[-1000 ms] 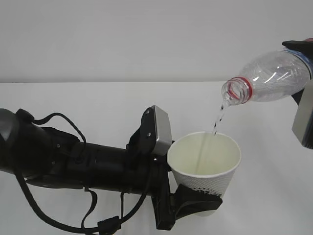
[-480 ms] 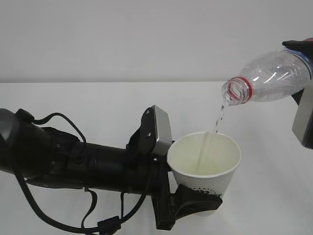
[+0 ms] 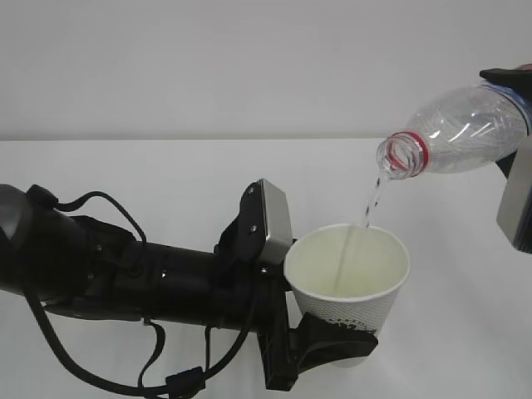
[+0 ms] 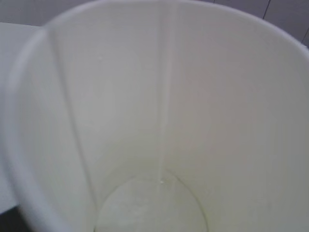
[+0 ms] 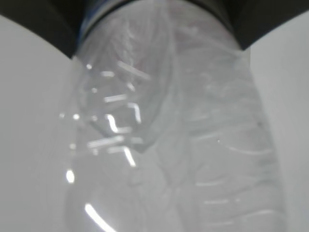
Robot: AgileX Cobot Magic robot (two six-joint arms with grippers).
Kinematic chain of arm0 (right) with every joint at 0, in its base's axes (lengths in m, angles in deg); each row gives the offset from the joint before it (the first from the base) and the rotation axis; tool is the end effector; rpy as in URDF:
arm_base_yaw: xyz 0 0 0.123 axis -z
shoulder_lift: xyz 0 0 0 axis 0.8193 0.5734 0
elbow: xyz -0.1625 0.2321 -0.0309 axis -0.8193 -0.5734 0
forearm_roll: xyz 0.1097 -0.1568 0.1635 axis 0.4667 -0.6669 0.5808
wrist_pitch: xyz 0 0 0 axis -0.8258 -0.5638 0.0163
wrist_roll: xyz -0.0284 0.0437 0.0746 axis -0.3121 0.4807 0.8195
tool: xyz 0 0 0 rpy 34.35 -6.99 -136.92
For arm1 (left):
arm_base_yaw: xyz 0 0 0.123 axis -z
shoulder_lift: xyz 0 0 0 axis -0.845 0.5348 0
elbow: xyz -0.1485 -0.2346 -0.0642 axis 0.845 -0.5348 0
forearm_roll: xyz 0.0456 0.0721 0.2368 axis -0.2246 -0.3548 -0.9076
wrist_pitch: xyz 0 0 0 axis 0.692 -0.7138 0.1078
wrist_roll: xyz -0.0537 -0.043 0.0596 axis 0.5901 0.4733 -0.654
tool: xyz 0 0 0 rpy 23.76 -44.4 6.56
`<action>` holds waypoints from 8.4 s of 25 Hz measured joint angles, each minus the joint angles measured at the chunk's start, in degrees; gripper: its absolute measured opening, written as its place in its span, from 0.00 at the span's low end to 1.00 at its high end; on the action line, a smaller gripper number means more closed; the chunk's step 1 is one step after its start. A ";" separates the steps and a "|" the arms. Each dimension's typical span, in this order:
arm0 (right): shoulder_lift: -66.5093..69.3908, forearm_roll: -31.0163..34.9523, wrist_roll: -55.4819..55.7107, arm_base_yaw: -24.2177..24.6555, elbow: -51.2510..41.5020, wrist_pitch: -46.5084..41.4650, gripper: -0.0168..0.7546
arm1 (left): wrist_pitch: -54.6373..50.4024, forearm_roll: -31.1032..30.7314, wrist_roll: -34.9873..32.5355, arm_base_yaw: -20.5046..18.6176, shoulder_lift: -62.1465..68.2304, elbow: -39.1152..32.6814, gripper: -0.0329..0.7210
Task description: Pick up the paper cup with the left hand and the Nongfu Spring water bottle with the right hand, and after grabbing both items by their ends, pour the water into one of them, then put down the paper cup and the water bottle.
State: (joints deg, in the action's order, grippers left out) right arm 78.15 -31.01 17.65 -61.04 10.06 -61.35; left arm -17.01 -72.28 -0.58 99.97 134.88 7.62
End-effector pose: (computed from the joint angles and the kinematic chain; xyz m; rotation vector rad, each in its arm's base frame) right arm 0.2183 0.0458 0.2647 -1.4611 1.0356 -0.8701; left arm 0.2140 -0.2805 0.1277 1.3461 1.5113 -1.1098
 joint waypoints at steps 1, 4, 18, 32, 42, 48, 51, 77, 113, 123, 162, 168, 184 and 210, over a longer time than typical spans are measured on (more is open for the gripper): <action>0.00 0.00 0.00 0.00 0.00 0.00 0.57 | -0.10 0.00 0.00 0.00 0.00 0.00 0.77; 0.00 0.00 0.00 0.00 0.00 0.00 0.57 | -0.10 0.00 0.00 0.00 0.00 0.00 0.77; 0.00 0.00 -0.19 0.00 0.00 0.19 0.57 | -0.10 0.00 0.00 0.00 0.00 0.00 0.77; 0.00 0.00 -0.48 0.00 0.00 0.32 0.57 | -0.10 0.00 0.00 0.00 0.00 0.00 0.77; 0.00 0.00 -0.62 0.00 0.00 0.32 0.57 | -0.10 0.00 0.00 0.00 0.00 0.00 0.77; 0.00 0.00 -0.93 0.00 0.00 0.32 0.57 | -0.20 0.00 0.00 0.00 0.00 0.00 0.77; 0.00 0.00 -1.02 0.00 0.00 0.32 0.57 | -0.20 0.00 0.00 0.00 0.00 0.00 0.77; 0.00 0.00 -2.17 0.00 0.00 0.32 0.57 | -0.40 0.00 0.00 0.00 0.00 0.00 0.77; 0.00 0.00 -2.50 0.00 0.00 0.69 0.57 | -0.40 0.00 0.00 0.00 0.00 0.00 0.77; 0.00 0.00 -2.75 0.00 0.00 0.76 0.57 | -0.40 0.00 0.00 0.00 0.00 0.00 0.77; 0.00 0.00 -4.00 0.00 0.00 1.09 0.57 | -0.61 0.00 0.00 0.00 0.00 0.00 0.77; 0.00 0.00 -4.32 0.00 0.00 1.17 0.57 | -0.62 0.00 0.00 0.00 0.00 0.00 0.77; 0.00 0.05 -4.76 0.00 0.00 1.17 0.57 | -0.97 -0.12 0.00 0.00 0.00 0.00 0.76; 0.00 0.05 -5.06 0.00 0.00 1.17 0.57 | -1.31 -0.12 0.00 0.00 0.00 0.00 0.76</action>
State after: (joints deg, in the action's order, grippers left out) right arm 78.15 -30.96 12.59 -61.04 10.06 -60.18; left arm -18.32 -72.40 -0.58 99.97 134.88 7.62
